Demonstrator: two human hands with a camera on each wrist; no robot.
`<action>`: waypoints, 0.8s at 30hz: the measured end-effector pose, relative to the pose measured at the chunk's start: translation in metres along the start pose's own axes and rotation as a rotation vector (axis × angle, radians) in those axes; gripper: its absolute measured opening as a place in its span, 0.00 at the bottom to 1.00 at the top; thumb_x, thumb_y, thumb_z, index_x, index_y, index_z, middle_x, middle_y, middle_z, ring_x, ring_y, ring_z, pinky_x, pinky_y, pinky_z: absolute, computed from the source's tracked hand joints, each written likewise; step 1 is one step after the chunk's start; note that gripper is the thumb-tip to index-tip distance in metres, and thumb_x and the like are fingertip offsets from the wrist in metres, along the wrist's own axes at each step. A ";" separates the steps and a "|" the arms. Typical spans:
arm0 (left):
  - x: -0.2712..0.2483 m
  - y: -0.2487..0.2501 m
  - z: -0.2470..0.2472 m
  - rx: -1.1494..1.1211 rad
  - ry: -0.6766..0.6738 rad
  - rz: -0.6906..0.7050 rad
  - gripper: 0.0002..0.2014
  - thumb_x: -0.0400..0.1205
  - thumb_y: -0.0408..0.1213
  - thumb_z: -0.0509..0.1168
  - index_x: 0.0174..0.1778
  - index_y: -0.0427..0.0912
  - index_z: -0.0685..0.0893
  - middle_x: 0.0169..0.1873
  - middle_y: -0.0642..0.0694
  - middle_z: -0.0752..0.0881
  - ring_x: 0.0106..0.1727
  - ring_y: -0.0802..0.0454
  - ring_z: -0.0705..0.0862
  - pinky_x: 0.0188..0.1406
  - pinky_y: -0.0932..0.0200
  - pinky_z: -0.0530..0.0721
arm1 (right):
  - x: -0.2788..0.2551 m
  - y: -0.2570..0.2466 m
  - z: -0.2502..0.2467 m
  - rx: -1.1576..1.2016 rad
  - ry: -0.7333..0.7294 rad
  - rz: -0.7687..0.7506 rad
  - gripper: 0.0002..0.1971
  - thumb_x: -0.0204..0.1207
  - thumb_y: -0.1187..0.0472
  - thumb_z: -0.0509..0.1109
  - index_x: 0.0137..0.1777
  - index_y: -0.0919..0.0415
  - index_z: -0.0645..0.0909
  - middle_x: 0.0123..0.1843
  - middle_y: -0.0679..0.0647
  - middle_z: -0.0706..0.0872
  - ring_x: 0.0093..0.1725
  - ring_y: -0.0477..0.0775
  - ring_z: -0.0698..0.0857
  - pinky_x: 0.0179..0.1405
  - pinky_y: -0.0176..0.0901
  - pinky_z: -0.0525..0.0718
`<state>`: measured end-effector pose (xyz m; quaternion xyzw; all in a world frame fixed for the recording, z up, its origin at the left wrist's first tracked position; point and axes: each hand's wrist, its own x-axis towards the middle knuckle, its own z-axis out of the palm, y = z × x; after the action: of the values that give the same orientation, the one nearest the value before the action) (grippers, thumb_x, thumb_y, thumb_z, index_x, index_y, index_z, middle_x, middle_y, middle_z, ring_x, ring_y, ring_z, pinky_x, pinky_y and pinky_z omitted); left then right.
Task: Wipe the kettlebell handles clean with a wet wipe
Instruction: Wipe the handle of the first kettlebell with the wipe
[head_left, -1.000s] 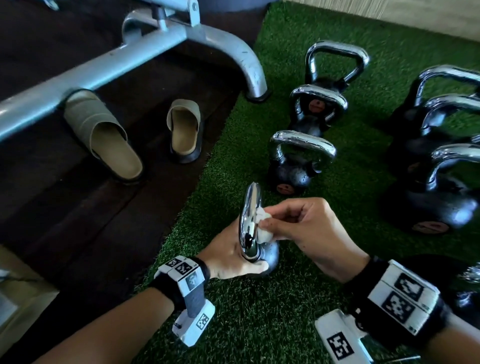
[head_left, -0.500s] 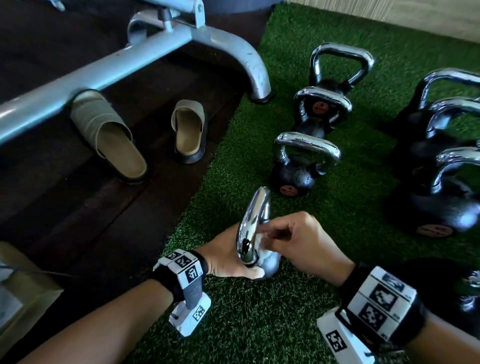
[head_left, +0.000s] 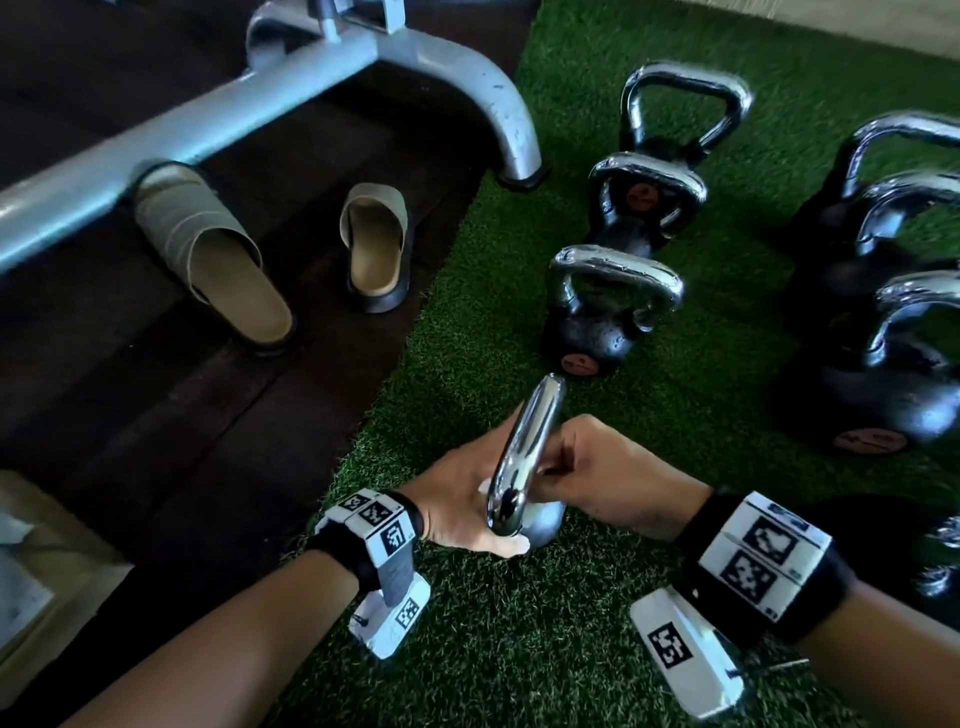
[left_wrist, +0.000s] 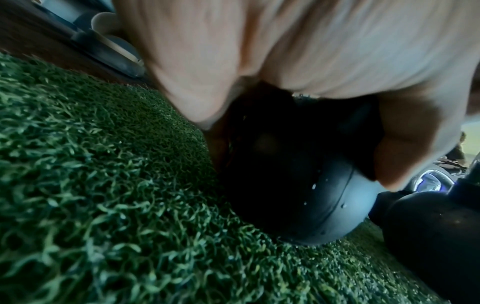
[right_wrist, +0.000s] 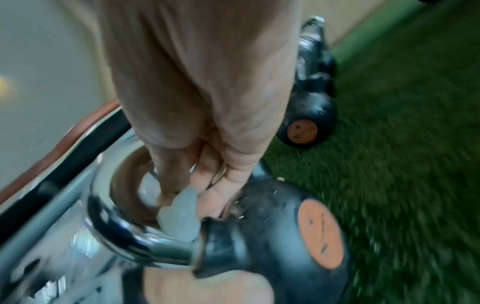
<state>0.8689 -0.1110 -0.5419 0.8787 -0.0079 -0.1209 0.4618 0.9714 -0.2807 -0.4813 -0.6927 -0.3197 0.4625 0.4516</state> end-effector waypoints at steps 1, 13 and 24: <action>0.001 0.001 -0.001 0.015 -0.009 0.010 0.54 0.67 0.38 0.86 0.81 0.64 0.58 0.58 0.60 0.84 0.59 0.56 0.86 0.67 0.57 0.85 | -0.002 0.002 0.000 0.094 -0.022 0.024 0.10 0.78 0.74 0.75 0.57 0.68 0.90 0.56 0.57 0.94 0.60 0.57 0.92 0.69 0.50 0.86; 0.006 0.009 -0.003 -0.145 0.007 0.058 0.52 0.68 0.25 0.83 0.86 0.50 0.64 0.68 0.68 0.84 0.68 0.58 0.86 0.71 0.46 0.85 | -0.007 0.010 0.005 1.015 0.118 0.118 0.15 0.72 0.79 0.70 0.58 0.75 0.85 0.52 0.69 0.91 0.44 0.56 0.94 0.42 0.42 0.93; 0.005 0.011 0.000 -0.203 0.028 0.036 0.51 0.69 0.25 0.81 0.81 0.68 0.67 0.65 0.67 0.86 0.66 0.37 0.86 0.72 0.39 0.83 | 0.001 0.001 0.022 0.784 0.483 -0.015 0.14 0.55 0.74 0.79 0.41 0.70 0.82 0.41 0.66 0.92 0.36 0.57 0.92 0.39 0.46 0.94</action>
<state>0.8744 -0.1176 -0.5340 0.8286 -0.0048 -0.1007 0.5506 0.9518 -0.2726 -0.4858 -0.5553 -0.0112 0.3707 0.7444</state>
